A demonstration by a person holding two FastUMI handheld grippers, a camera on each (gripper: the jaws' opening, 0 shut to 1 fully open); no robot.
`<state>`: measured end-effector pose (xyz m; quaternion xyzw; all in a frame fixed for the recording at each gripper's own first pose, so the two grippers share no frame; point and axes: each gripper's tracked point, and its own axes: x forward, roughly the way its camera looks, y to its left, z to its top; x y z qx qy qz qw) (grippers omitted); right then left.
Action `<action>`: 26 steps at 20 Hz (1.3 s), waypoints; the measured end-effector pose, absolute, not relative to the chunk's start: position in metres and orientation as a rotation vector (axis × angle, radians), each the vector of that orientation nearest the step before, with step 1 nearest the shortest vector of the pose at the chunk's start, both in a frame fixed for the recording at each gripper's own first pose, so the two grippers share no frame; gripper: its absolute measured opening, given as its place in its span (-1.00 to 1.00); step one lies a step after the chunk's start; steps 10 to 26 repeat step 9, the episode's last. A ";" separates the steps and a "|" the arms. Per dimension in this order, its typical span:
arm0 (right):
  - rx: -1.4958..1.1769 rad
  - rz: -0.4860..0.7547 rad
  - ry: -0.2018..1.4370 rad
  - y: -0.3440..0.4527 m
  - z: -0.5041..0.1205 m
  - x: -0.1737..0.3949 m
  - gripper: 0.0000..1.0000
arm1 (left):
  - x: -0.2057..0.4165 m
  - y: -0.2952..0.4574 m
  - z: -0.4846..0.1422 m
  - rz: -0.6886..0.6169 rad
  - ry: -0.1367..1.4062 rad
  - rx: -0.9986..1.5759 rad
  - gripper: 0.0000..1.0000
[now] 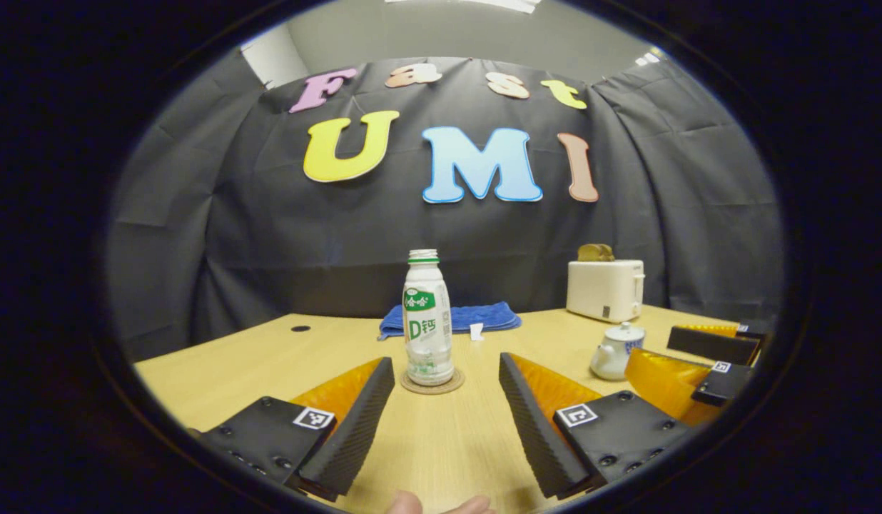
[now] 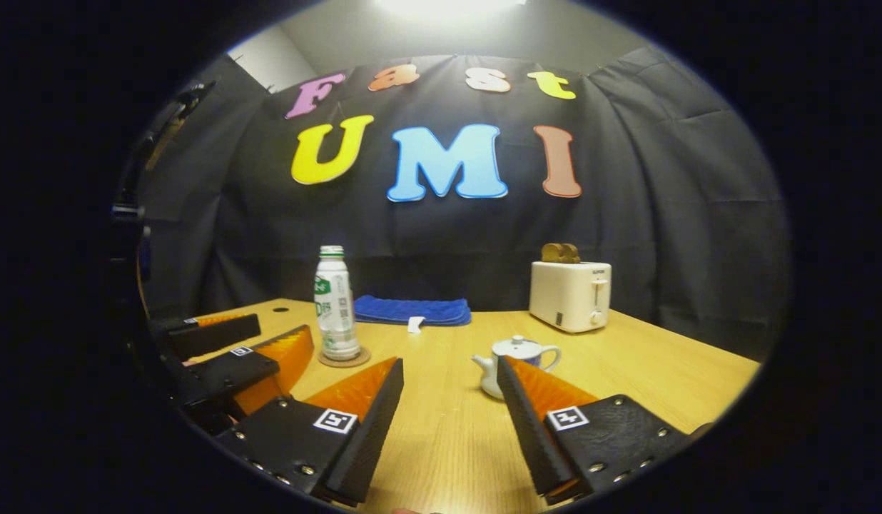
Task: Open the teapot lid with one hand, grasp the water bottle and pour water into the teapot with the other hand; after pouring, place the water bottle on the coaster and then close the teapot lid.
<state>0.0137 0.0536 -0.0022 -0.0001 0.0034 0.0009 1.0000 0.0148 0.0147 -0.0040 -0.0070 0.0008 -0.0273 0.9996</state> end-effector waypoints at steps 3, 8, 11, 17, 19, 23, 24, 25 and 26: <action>-0.006 0.036 0.000 0.068 0.001 0.011 0.68 | 0.013 0.011 -0.005 -0.053 0.003 -0.008 1.00; -0.006 0.040 0.004 0.068 -0.001 0.016 0.68 | 0.013 0.008 -0.005 -0.075 0.002 -0.012 1.00; -0.005 0.047 0.005 0.069 -0.002 0.017 0.68 | 0.014 0.008 -0.006 -0.072 0.002 -0.010 1.00; -0.005 0.047 0.005 0.069 -0.002 0.017 0.68 | 0.014 0.008 -0.006 -0.072 0.002 -0.010 1.00; -0.005 0.047 0.005 0.069 -0.002 0.017 0.68 | 0.014 0.008 -0.006 -0.072 0.002 -0.010 1.00; -0.005 0.047 0.005 0.069 -0.002 0.017 0.68 | 0.014 0.008 -0.006 -0.072 0.002 -0.010 1.00; -0.005 0.047 0.005 0.069 -0.002 0.017 0.68 | 0.014 0.008 -0.006 -0.072 0.002 -0.010 1.00; -0.005 0.047 0.005 0.069 -0.002 0.017 0.68 | 0.014 0.008 -0.006 -0.072 0.002 -0.010 1.00; -0.005 0.047 0.005 0.069 -0.002 0.017 0.68 | 0.014 0.008 -0.006 -0.072 0.002 -0.010 1.00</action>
